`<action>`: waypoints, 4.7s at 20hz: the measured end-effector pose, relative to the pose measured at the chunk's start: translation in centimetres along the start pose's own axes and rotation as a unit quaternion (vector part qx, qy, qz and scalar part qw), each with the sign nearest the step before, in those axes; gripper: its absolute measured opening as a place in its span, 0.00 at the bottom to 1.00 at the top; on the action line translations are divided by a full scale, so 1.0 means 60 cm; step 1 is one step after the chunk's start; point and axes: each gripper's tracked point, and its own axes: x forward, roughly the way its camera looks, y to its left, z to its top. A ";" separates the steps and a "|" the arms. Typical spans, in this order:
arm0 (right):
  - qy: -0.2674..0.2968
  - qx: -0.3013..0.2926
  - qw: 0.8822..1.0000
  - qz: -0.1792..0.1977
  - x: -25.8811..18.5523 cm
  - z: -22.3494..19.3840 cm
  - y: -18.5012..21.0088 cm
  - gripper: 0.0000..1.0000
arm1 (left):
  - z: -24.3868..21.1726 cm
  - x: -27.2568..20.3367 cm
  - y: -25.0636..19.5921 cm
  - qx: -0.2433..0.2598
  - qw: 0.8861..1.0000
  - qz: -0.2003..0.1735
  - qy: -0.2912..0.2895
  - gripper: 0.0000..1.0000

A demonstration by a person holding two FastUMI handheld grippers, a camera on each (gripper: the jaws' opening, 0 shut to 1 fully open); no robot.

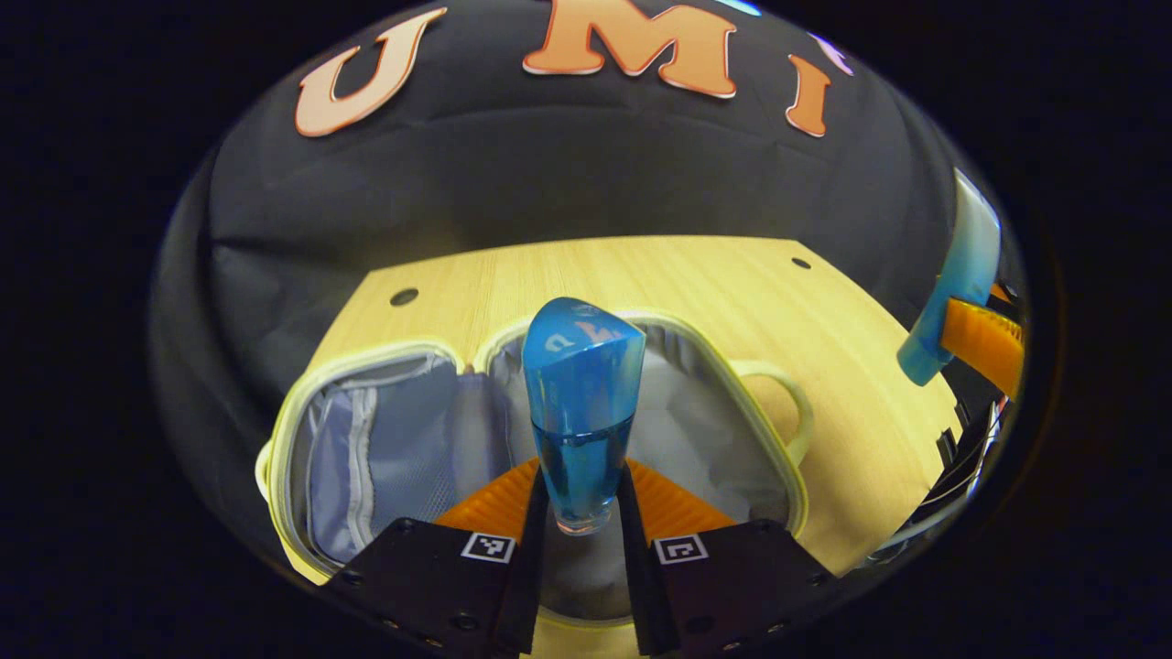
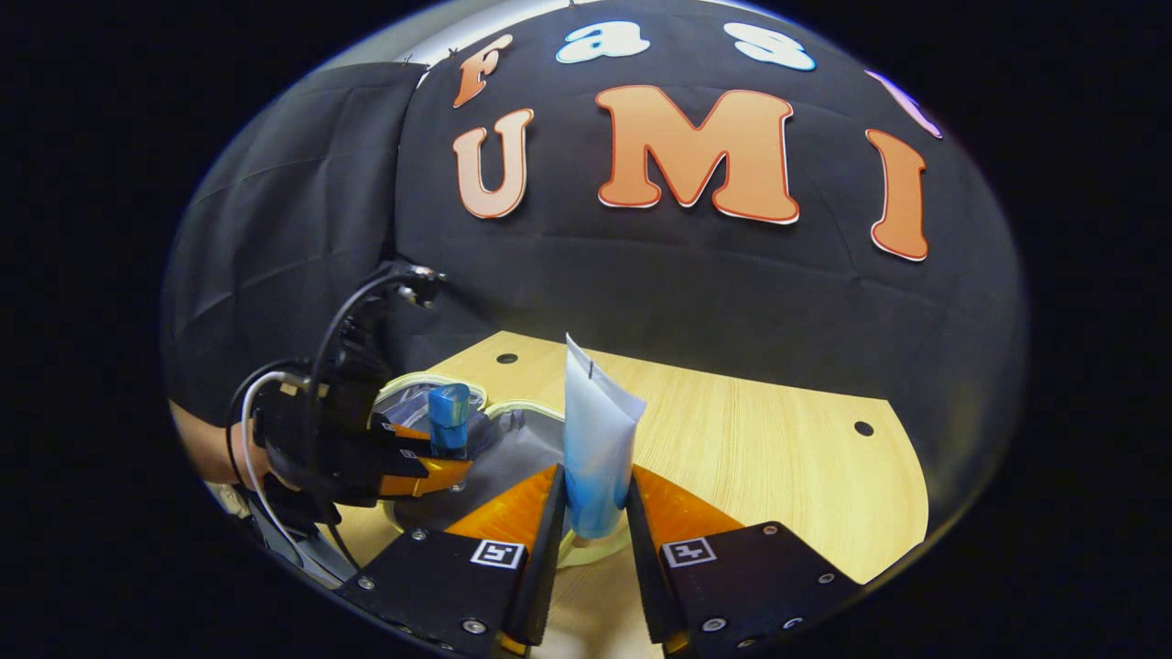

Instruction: First open the suitcase, pack the skin care products into it, and then close the suitcase.

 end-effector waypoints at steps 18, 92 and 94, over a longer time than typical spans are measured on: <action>0.031 0.009 0.999 -0.022 0.023 -0.032 0.036 0.41 | -0.098 0.096 -0.007 -0.014 0.984 0.003 0.175 0.39; 0.028 0.109 0.991 -0.074 0.034 0.032 -0.002 0.78 | -0.121 -0.113 0.552 -0.543 0.833 -0.070 -0.081 0.15; 0.020 0.101 0.991 -0.086 0.017 0.039 -0.019 0.79 | -0.078 -0.156 0.560 -0.537 0.829 -0.101 -0.119 0.14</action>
